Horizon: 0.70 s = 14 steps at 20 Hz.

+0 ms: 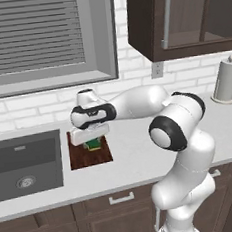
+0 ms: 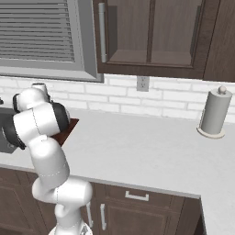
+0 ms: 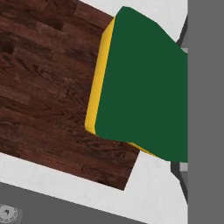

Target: Pick up the sponge from the counter and clean the cutting board by briefly scrubbing or pressing down on the cutting board. Once finished, release the sponge.

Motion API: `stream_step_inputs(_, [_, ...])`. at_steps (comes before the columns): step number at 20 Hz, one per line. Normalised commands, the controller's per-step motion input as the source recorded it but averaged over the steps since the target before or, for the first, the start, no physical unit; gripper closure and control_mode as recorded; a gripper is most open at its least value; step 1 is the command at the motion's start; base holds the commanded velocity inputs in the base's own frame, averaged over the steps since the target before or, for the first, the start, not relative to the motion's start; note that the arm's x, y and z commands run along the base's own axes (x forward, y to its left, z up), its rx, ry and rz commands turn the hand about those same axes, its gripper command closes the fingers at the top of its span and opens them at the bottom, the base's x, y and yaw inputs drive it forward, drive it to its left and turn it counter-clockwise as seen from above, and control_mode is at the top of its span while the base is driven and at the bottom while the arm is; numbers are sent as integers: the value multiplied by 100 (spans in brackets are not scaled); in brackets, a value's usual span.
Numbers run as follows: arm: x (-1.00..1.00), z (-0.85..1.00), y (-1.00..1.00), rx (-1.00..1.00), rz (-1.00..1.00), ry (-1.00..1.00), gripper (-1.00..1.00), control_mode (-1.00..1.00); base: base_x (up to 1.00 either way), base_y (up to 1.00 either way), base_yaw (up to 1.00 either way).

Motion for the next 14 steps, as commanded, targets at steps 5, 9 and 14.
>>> stream_step_inputs(5, [1,-28,24,0,1,-3,100,-100,0,0,0])
stream_step_inputs(9, [2,-34,30,0,1,0,100,-100,0,0,0])
stream_step_inputs(14, [0,-11,18,0,0,0,100,-100,0,0,0])
